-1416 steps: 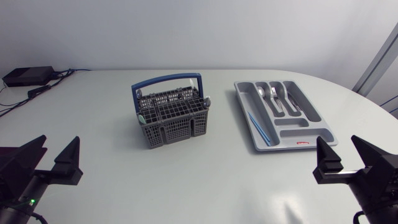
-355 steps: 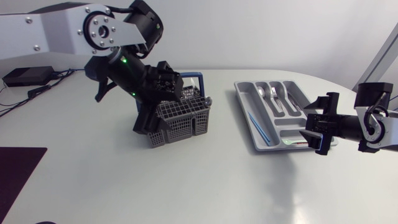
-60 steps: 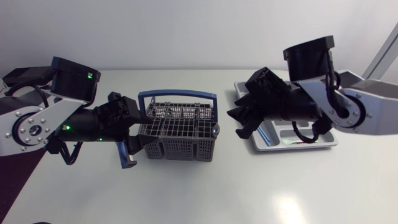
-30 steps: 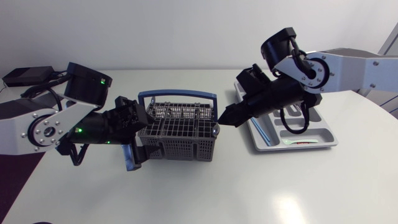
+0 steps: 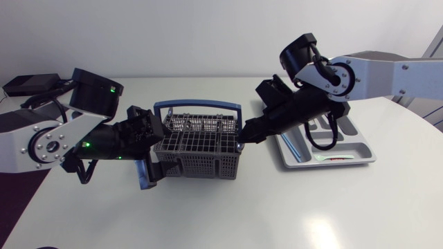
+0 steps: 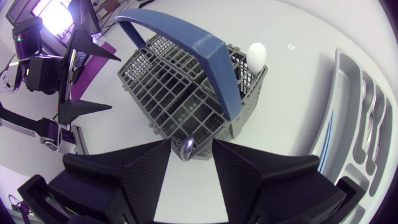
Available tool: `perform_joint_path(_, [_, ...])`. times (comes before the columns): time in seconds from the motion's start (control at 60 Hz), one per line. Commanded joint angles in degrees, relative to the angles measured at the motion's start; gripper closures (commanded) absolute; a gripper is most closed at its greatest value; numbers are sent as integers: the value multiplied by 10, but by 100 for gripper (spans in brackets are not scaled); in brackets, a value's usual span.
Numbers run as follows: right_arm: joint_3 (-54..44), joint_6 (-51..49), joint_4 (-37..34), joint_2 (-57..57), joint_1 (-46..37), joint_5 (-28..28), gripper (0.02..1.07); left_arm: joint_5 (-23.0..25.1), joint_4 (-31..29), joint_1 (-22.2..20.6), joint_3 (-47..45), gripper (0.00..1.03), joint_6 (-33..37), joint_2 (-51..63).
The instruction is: Unload the cutlery basket into the drawer organizer.
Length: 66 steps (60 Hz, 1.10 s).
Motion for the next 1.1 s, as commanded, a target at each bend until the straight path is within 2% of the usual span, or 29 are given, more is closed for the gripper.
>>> perform_joint_path(0.0, [13, 23, -8, 14, 10, -5, 63, -2, 4, -2, 0, 6, 10, -11])
perform_joint_path(0.1, [14, 32, -8, 21, 18, -5, 63, -3, 4, -2, -1, 6, 10, -13])
perform_joint_path(0.167, [13, 35, -8, 27, 24, -5, 67, -3, 4, -1, -3, 6, 10, -15])
perform_joint_path(0.333, [13, 37, -11, 30, 27, -3, 89, -3, 4, 1, -7, 6, 10, -20])
perform_joint_path(0.583, [17, 36, -19, 22, 32, 3, 101, -3, 3, 0, -8, 6, 10, -22])
perform_joint_path(1.083, [21, 42, -23, -20, 26, 5, 101, -3, 4, -1, -19, 6, 11, -31])
